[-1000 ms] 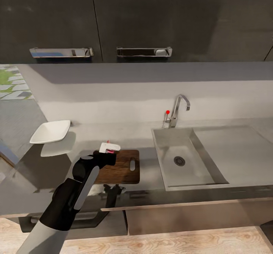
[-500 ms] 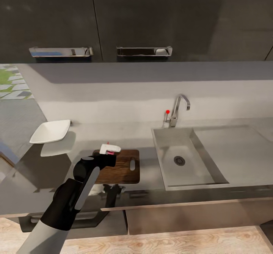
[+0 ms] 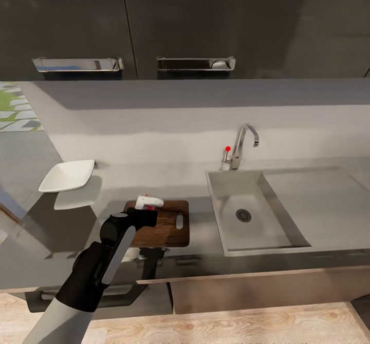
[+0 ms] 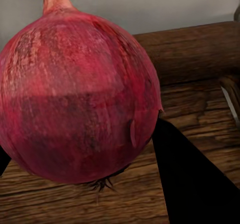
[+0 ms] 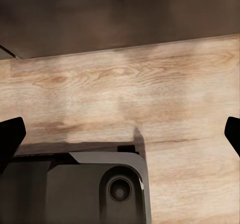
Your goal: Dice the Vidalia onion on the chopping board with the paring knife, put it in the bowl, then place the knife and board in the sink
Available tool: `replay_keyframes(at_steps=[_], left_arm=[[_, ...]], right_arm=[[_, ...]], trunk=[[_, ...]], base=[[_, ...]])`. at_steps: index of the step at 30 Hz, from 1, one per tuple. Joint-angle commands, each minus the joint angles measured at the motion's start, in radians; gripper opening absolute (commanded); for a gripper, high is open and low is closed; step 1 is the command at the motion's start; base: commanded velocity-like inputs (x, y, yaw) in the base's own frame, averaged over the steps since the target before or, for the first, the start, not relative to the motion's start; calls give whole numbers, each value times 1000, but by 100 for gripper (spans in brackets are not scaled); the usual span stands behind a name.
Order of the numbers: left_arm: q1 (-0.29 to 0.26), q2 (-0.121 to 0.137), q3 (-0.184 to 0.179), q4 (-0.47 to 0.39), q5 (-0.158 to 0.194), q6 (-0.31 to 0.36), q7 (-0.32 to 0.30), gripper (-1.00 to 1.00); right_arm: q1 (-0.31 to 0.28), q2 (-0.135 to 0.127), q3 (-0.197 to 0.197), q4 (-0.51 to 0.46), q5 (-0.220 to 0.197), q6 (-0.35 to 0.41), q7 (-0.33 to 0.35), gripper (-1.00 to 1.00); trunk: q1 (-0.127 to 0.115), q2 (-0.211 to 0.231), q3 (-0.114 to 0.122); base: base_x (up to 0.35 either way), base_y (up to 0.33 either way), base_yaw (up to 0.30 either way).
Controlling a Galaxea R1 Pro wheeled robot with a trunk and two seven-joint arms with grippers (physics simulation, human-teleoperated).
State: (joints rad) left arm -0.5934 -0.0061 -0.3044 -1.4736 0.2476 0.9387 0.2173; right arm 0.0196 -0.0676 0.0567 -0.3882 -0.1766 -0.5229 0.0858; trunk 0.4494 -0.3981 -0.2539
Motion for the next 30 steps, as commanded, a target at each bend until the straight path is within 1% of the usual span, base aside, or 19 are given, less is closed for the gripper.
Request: replay_keyframes(at_steps=[1,18,30], left_arm=[[-1,0,-1,1,8,4,8,-100],[-1,0,-1,11,7,3,8,-100],[-1,0,-1,16,8,3,8,-100]], right_arm=[[0,-1,6,-1,-11,-2,3,100],[0,-1,6,-1,-11,-3,3,100],[0,-5,7,-1,-9,-3,4,100]], trunk=[[1,-2,-3],[1,-2,-25],[1,-2,-28]], base=[[0,0,0],[0,0,0],[0,0,0]])
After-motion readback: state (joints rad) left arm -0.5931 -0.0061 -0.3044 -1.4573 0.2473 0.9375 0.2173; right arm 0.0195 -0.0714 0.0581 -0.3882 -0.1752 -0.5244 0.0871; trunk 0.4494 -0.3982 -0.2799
